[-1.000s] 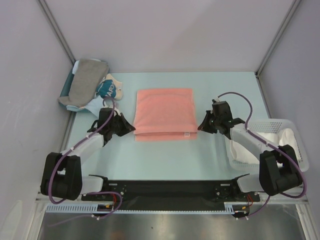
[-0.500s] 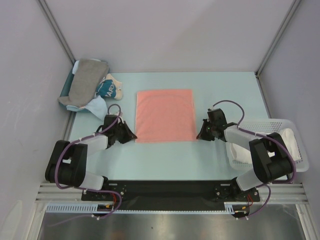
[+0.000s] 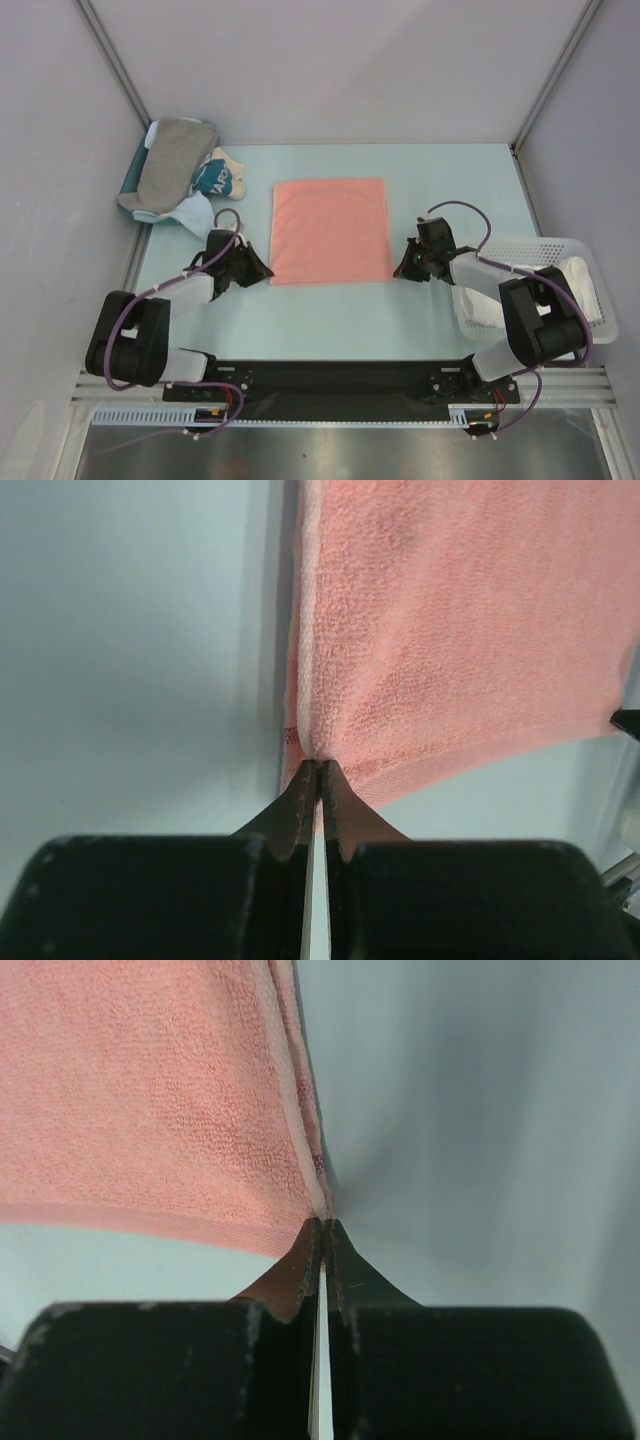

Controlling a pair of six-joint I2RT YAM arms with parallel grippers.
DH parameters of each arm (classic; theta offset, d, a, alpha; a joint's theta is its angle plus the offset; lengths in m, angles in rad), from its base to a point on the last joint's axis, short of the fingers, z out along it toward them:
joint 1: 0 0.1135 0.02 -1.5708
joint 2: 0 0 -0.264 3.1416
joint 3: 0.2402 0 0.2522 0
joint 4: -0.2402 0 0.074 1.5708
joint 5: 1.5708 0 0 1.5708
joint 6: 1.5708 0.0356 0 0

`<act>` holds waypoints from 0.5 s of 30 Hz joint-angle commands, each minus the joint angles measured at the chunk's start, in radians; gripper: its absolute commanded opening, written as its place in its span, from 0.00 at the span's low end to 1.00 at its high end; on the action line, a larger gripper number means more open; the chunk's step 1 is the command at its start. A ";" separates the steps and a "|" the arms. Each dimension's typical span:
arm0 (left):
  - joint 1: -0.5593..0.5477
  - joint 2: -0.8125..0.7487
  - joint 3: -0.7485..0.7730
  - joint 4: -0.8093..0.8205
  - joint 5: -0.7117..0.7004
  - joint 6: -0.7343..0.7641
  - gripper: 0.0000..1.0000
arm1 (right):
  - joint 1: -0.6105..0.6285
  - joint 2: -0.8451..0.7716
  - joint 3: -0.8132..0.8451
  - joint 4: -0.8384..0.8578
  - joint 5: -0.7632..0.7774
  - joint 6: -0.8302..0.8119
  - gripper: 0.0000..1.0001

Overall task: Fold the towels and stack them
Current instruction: Fold the towel

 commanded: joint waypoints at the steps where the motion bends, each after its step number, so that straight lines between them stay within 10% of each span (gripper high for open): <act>1: -0.009 -0.085 0.020 -0.060 -0.029 0.040 0.06 | -0.026 -0.041 -0.011 -0.018 0.032 -0.003 0.00; 15: -0.058 -0.041 -0.050 0.001 -0.048 0.025 0.09 | -0.044 -0.058 -0.077 -0.009 0.027 -0.013 0.00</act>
